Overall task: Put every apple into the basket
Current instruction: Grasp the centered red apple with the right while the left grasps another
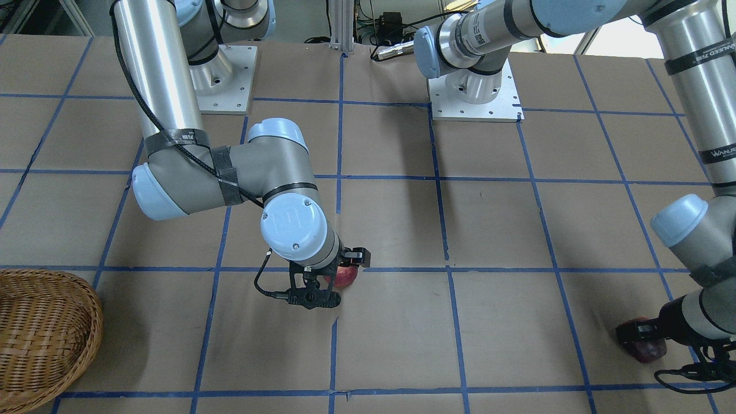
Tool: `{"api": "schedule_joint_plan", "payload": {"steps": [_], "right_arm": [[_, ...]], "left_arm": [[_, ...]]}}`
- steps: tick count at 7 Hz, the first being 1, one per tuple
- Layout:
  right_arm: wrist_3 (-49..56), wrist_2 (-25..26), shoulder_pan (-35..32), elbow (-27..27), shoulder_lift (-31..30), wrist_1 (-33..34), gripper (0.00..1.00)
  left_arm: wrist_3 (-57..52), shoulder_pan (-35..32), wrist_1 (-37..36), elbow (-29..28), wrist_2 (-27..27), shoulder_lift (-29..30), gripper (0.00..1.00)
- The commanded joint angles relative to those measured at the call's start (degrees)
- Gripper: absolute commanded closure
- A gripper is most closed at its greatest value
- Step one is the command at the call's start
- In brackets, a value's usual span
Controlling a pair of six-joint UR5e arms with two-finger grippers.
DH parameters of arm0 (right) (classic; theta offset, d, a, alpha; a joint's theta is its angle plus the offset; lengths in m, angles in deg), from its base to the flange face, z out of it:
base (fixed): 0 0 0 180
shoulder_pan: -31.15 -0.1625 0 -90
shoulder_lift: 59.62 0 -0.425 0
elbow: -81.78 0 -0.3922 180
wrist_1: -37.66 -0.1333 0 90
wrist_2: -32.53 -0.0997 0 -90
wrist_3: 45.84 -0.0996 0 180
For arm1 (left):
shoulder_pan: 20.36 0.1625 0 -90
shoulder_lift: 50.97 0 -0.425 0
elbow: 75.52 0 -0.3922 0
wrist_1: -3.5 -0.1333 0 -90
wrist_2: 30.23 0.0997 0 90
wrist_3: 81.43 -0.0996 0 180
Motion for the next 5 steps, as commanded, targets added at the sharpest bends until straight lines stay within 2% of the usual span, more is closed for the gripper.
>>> {"api": "schedule_joint_plan", "payload": {"steps": [1,2,3,5], "right_arm": [[-0.55,-0.07,-0.49,0.15,2.58,0.55,0.0],[-0.73,0.37,-0.49,0.24,2.76,0.64,0.35],[-2.47,0.8,-0.4,-0.37,2.68,2.12,0.99],[-2.58,1.33,0.91,-1.07,0.06,2.67,1.0]], "left_arm": [[-1.48,0.07,-0.91,-0.27,-0.01,1.42,0.1],[-1.48,-0.01,-0.39,0.43,0.07,1.16,0.27],[-1.22,-0.45,1.35,0.52,0.16,-0.15,0.44],[0.7,-2.29,11.25,0.44,0.07,-4.7,0.46]]}}
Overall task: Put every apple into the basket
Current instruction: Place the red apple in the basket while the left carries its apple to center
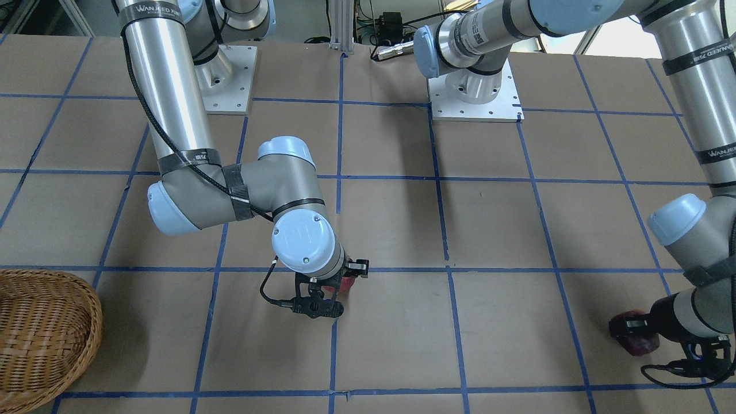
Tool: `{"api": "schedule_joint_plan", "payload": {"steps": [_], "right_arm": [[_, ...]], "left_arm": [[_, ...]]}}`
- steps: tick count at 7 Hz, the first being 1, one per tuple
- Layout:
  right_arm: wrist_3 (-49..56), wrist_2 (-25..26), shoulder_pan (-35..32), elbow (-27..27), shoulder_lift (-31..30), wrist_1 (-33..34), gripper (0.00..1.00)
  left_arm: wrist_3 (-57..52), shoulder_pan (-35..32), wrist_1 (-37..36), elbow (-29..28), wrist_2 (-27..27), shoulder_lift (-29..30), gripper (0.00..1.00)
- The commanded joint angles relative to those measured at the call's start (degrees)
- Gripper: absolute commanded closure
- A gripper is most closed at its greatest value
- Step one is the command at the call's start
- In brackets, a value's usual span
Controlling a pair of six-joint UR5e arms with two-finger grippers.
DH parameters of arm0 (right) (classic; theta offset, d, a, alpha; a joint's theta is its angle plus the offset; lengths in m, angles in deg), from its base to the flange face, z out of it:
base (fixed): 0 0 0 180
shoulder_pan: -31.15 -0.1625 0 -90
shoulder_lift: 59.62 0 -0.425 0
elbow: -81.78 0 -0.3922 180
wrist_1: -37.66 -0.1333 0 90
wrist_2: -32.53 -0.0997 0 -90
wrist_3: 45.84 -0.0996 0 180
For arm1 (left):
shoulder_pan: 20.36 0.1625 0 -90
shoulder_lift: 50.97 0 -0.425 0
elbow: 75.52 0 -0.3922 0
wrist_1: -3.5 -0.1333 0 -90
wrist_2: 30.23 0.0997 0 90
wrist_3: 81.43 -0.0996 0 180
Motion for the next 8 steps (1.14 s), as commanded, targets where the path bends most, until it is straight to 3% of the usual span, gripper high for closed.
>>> {"api": "schedule_joint_plan", "payload": {"steps": [1,3,5,6,8], "right_arm": [[-0.17,2.71,3.54,-1.48,-6.25,-0.9,1.0],[5.15,6.58,14.76,-4.38,-10.68,-7.4,1.0],[20.14,16.66,22.86,-4.3,-10.6,-6.89,1.0],[24.66,18.36,27.08,-4.22,-10.52,-6.98,1.0],[40.09,20.4,35.6,-4.13,-7.98,-2.97,1.0]], "left_arm": [[4.49,-5.14,10.0,1.01,-0.46,-5.93,0.46],[19.2,-13.75,10.84,8.0,-4.47,-12.17,0.46],[33.63,-25.42,10.21,10.33,-5.12,-15.18,0.46],[41.62,-32.44,8.56,10.59,-5.9,-14.67,0.46],[49.24,-43.27,-4.48,14.08,-6.26,-11.6,0.46]]}}
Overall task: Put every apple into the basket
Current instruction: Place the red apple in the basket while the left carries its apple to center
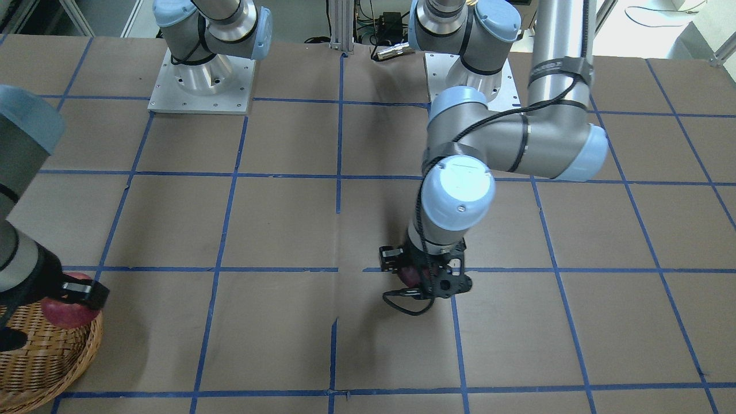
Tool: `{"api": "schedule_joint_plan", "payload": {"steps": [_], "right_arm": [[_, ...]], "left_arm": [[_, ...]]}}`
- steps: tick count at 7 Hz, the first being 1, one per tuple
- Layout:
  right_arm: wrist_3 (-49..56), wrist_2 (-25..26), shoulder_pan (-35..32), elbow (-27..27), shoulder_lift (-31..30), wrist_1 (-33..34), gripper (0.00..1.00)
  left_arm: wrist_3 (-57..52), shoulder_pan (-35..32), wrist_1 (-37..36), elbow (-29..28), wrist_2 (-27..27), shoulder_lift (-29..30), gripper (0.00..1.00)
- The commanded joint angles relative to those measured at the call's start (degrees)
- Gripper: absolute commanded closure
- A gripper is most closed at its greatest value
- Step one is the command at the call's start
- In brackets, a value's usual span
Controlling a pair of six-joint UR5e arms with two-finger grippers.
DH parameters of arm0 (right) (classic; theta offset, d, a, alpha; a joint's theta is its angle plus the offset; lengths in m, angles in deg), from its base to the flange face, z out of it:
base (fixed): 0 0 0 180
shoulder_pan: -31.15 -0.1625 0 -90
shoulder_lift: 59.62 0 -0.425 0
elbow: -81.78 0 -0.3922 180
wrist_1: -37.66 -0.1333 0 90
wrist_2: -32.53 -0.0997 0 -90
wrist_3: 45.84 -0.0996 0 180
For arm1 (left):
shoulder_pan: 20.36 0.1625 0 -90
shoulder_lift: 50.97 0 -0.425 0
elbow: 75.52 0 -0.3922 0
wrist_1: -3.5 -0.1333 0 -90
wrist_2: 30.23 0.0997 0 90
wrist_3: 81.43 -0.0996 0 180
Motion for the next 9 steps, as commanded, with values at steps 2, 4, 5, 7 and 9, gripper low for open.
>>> {"api": "schedule_joint_plan", "payload": {"steps": [2,4,5,7,9], "right_arm": [[17.82,1.21,10.91,0.04,7.28,10.25,1.0],[18.91,1.04,11.63,0.47,9.42,12.84,0.85],[18.91,0.78,11.63,0.57,9.42,12.58,0.23],[18.56,0.86,11.63,-0.3,8.46,9.7,0.0],[18.3,-0.27,9.97,-0.4,3.12,1.28,0.0]], "left_arm": [[4.82,-8.98,-15.98,8.77,-0.25,3.03,0.45],[4.82,-9.24,-20.94,10.39,-2.0,3.48,0.0],[5.09,-8.46,-18.77,9.78,-6.97,1.48,0.0],[4.65,-7.84,-9.23,7.15,-6.85,-2.99,0.0],[-3.38,-2.6,9.37,3.9,-6.5,-12.46,0.0]]}}
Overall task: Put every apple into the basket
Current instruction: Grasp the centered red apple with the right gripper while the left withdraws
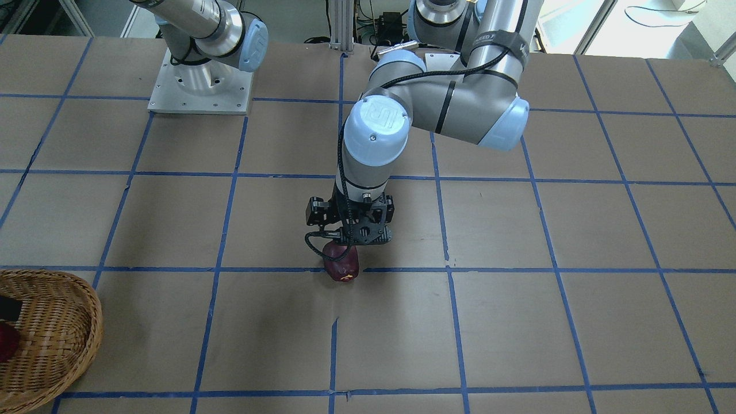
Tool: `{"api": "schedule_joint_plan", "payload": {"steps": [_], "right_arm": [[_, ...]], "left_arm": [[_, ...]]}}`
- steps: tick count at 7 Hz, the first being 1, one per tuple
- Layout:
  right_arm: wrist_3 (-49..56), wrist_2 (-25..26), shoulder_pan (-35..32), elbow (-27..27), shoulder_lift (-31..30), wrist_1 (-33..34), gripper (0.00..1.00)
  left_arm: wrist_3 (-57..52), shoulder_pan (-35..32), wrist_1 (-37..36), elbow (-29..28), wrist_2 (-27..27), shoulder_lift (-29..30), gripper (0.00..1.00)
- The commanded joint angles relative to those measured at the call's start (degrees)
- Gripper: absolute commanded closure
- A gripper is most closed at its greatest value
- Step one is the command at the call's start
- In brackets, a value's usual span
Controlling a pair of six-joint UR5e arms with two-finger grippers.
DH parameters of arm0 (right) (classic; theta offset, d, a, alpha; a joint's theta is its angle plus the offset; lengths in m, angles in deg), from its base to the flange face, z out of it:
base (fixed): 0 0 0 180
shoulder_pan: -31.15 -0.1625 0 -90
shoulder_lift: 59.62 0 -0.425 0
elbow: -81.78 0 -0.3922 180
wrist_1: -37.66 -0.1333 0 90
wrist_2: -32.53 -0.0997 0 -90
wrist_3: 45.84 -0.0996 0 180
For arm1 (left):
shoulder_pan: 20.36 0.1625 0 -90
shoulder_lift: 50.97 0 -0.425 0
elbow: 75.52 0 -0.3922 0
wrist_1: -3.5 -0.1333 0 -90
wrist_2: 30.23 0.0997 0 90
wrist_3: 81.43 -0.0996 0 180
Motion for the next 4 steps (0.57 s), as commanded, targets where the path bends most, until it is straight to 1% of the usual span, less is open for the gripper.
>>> {"api": "schedule_joint_plan", "payload": {"steps": [1,2,3,4], "right_arm": [[-1.26,-5.09,-4.9,-0.03,-6.32,-9.6,0.0],[-5.71,-8.18,-9.64,0.23,-7.92,-12.43,0.0],[-12.37,-12.82,-15.34,0.41,-7.85,-12.9,0.0],[-16.61,-16.69,-20.36,0.41,-7.5,-12.47,0.0]], "left_arm": [[-11.92,7.0,18.96,-2.04,0.29,-10.83,0.0],[-18.95,10.43,24.87,-2.04,2.12,-16.37,0.0],[-21.28,12.3,27.19,-1.6,6.66,-21.56,0.0],[-21.39,13.71,26.95,-1.08,7.4,-24.39,0.0]]}}
